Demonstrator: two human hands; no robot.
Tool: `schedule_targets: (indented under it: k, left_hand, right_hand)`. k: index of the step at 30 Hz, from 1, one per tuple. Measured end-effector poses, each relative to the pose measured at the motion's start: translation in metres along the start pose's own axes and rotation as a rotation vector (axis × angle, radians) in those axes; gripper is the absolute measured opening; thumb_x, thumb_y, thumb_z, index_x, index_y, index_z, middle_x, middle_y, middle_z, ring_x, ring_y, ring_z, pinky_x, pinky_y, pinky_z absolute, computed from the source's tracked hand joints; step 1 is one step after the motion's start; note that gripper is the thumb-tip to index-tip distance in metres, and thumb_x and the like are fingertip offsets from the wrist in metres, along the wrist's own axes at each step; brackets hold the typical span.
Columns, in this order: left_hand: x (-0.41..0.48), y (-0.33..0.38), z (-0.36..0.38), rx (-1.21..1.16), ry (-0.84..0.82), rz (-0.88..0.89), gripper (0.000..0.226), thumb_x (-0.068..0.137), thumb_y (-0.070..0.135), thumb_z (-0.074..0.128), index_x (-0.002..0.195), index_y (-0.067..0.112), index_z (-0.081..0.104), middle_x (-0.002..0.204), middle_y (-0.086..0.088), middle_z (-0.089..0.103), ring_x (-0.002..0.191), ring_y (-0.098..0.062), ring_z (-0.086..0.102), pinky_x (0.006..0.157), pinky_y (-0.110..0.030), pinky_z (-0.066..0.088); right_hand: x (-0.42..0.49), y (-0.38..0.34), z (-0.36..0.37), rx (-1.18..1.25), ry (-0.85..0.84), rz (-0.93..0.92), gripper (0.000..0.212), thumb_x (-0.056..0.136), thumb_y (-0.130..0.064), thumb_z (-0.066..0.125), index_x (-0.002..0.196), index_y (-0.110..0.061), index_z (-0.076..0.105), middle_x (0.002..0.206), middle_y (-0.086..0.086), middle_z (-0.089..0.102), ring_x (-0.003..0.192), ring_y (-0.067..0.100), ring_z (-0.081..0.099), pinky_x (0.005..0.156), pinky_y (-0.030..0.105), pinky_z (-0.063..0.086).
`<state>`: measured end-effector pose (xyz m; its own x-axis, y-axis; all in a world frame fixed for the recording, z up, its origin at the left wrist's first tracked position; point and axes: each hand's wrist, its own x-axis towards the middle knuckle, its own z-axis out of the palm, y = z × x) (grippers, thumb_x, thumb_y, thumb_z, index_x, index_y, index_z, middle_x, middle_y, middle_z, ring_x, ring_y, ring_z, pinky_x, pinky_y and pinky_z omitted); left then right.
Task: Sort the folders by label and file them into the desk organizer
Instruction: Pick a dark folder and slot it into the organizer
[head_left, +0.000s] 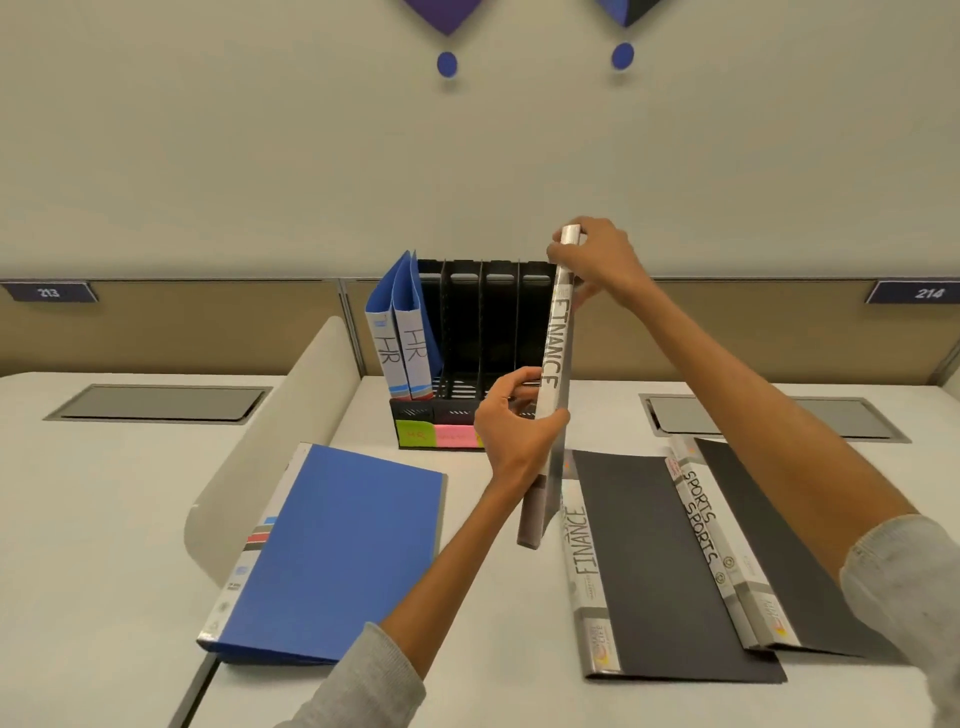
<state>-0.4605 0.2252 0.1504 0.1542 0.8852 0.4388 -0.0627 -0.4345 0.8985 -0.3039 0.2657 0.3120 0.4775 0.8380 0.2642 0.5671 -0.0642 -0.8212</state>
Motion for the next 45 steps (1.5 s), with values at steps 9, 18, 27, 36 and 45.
schedule_targets:
  k: [9,18,27,36,45]
  left_hand:
    - [0.030,-0.002,-0.049,0.004,0.097,0.185,0.045,0.071,0.027,0.084,0.110,0.029,0.060,0.102,0.016,0.067,0.093,-0.005,0.067,0.074,-0.017,0.057]
    - [0.056,-0.062,-0.091,0.066,-0.056,0.064,0.051,0.073,0.040,0.081,0.118,0.026,0.060,0.118,0.009,0.068,0.107,-0.010,0.066,0.083,-0.027,0.059]
    - [0.099,-0.134,-0.099,0.304,-0.140,-0.091,0.036,0.089,0.026,0.069,0.124,0.020,0.060,0.114,0.006,0.069,0.097,-0.002,0.063,0.088,-0.023,0.056]
    - [0.125,-0.189,-0.094,0.502,-0.185,-0.174,0.041,0.099,0.039,0.051,0.134,0.016,0.055,0.124,0.002,0.065,0.115,-0.016,0.059,0.089,-0.025,0.047]
    - [0.130,-0.210,-0.083,0.627,-0.036,-0.134,0.030,0.100,0.045,0.046,0.116,0.022,0.057,0.109,0.007,0.065,0.096,-0.012,0.063,0.062,-0.012,0.032]
  right_hand:
    - [0.008,-0.080,0.043,-0.034,0.173,-0.304,0.019,0.085,-0.018,0.058,0.096,-0.012,0.071,0.077,-0.006,0.063,0.063,0.008,0.063,0.043,0.021,0.053]
    - [0.029,-0.110,0.072,-0.069,0.301,-0.436,0.029,0.090,-0.018,0.051,0.101,-0.010,0.076,0.099,-0.001,0.075,0.083,0.005,0.064,0.079,0.013,0.052]
    - [0.057,-0.103,0.105,-0.072,0.333,-0.389,0.033,0.094,-0.012,0.048,0.118,-0.005,0.068,0.113,0.010,0.072,0.104,0.021,0.066,0.101,0.032,0.044]
    - [0.094,-0.060,0.151,-0.088,0.276,-0.312,0.038,0.099,-0.013,0.044,0.133,-0.003,0.057,0.128,0.012,0.064,0.116,0.022,0.062,0.108,0.032,0.040]
    - [0.129,-0.038,0.167,-0.110,0.297,-0.367,0.030,0.100,-0.014,0.041,0.126,-0.014,0.056,0.057,-0.009,0.048,0.045,0.004,0.044,0.060,0.016,0.044]
